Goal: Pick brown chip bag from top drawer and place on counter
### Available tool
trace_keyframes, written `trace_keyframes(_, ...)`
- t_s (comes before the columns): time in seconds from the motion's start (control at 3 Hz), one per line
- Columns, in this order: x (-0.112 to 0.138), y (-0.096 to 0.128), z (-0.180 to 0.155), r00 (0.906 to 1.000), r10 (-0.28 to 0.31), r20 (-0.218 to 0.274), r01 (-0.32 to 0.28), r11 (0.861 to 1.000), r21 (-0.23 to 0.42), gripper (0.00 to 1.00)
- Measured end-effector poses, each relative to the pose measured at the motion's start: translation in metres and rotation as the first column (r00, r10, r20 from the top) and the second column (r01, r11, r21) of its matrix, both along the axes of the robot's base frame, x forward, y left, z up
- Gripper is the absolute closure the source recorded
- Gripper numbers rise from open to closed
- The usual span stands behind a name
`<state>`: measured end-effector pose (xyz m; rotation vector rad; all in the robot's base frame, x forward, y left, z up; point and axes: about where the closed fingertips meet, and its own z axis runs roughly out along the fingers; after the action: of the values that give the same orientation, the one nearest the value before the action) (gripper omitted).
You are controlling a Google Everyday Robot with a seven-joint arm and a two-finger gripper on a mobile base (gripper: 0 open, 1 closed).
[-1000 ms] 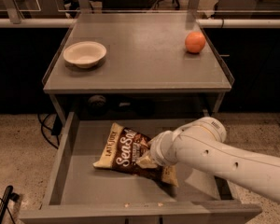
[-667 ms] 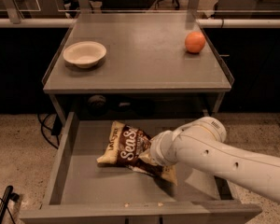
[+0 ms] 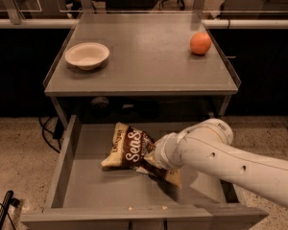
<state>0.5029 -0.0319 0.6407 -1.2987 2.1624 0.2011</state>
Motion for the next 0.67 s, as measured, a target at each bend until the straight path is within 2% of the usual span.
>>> trace_keyframes(0.67,-0.015,-0.003,0.067,0.9954,0.064,0.072,-0.066,0.997,0.035,1.00)
